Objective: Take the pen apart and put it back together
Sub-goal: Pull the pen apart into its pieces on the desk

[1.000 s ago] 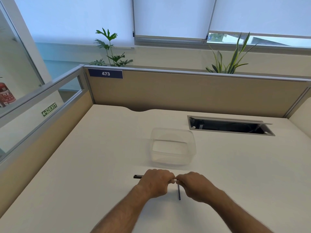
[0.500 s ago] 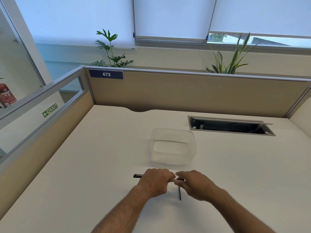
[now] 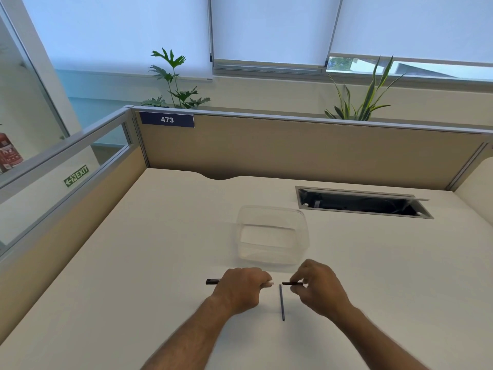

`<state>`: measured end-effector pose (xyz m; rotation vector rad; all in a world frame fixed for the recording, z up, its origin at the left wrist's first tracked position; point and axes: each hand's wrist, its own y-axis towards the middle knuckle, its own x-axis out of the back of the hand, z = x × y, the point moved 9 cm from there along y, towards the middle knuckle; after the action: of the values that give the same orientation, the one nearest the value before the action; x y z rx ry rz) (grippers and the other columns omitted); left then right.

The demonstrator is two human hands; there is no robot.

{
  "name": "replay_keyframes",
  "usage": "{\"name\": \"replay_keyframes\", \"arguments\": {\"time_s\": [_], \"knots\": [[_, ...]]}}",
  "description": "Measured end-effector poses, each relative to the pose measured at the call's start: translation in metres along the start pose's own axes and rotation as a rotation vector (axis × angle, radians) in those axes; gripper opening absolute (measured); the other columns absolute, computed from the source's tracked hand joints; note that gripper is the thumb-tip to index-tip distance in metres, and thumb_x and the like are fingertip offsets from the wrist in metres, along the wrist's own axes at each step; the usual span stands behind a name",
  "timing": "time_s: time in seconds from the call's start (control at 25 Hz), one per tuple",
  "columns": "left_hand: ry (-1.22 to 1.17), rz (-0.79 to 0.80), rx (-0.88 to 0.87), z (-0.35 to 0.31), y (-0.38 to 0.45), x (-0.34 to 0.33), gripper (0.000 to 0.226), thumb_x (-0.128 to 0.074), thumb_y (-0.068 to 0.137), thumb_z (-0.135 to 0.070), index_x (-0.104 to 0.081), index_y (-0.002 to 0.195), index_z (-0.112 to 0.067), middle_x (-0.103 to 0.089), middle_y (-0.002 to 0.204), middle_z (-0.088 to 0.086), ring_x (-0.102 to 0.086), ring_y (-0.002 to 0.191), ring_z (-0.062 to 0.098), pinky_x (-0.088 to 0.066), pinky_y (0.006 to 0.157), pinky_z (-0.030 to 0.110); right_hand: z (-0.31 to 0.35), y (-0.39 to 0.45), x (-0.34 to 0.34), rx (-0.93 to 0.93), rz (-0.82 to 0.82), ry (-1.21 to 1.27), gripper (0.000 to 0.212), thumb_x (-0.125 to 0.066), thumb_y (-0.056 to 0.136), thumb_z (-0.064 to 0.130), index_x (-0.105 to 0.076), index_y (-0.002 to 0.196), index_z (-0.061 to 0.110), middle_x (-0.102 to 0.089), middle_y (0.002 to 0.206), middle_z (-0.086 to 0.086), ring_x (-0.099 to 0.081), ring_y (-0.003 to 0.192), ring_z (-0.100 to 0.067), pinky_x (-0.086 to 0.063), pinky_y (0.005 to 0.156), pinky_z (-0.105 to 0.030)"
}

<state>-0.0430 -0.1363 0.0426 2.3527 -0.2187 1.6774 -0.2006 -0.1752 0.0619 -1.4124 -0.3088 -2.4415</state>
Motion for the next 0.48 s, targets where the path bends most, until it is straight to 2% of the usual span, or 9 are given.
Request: {"name": "replay_keyframes", "arguments": {"time_s": [0.08,0.24,0.48], "knots": [[-0.043,-0.039,0.022,0.003,-0.001,0.003,0.022,-0.04,0.102,-0.036,-0.061,0.106,-0.028,-0.069,0.102,-0.003,-0.063,0.087,0.027,-0.05,0.071,0.036,-0.012,-0.001,0.001,-0.06,-0.022,0.038,0.009,-0.079,0.073,0.022,-0.079,0.081,0.027,-0.058,0.073,0.016,-0.059,0.069,-0.006,-0.044,0.062,-0.018],[-0.2,-0.167,0.09,0.008,-0.001,0.017,0.02,-0.044,0.1,-0.033,-0.062,0.097,-0.026,-0.07,0.089,-0.005,-0.063,0.081,0.022,-0.054,0.07,0.038,-0.042,-0.007,-0.002,-0.256,-0.046,0.134,0.013,-0.082,0.071,0.02,-0.081,0.084,0.021,-0.066,0.063,0.014,-0.062,0.063,-0.002,-0.041,0.058,-0.013],[-0.413,-0.352,0.213,0.02,0.0,0.033,0.009,-0.055,0.097,-0.027,-0.062,0.092,-0.024,-0.073,0.08,-0.006,-0.066,0.076,0.019,-0.055,0.066,0.038,-0.072,-0.021,-0.017,-0.473,-0.056,0.156,0.02,-0.081,0.068,0.024,-0.078,0.086,0.017,-0.074,0.08,0.003,-0.066,0.076,-0.016,-0.047,0.068,-0.024]]}}
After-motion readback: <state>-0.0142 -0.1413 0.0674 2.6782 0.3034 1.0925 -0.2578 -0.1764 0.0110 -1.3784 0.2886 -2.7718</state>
